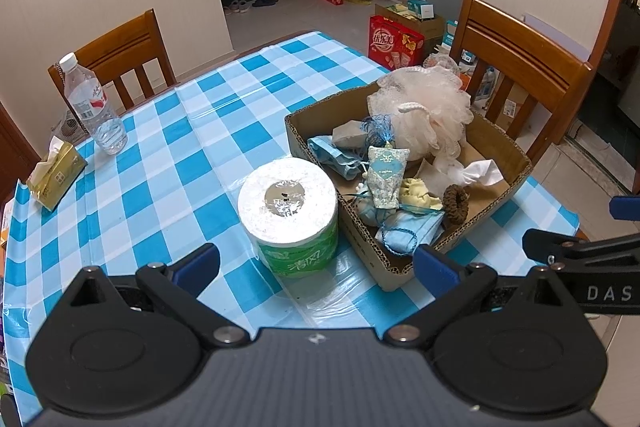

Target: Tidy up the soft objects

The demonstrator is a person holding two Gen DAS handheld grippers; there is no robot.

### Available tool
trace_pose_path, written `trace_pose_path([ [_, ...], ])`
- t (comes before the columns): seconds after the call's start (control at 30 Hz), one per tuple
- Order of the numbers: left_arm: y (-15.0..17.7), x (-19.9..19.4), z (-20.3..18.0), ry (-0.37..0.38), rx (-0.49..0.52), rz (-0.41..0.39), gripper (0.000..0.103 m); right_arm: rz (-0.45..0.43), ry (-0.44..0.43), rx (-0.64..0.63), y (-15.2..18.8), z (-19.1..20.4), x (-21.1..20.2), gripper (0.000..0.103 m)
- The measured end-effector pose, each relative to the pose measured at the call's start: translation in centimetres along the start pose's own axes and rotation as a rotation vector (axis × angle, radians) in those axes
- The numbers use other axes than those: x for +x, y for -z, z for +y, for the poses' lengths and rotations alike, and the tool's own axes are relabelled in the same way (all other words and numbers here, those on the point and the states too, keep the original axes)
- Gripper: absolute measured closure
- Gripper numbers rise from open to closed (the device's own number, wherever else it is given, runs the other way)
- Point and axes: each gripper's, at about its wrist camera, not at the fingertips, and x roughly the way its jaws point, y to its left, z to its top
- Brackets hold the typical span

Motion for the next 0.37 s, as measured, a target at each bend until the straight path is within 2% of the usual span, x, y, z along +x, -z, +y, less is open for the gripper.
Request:
trace_pose_path([
  [0.37, -0.07, 0.09, -0.12, 0.0, -0.001, 0.002, 0.001, 0.001, 0.0, -0.001, 0.07, -0.2, 0.11, 0.0],
])
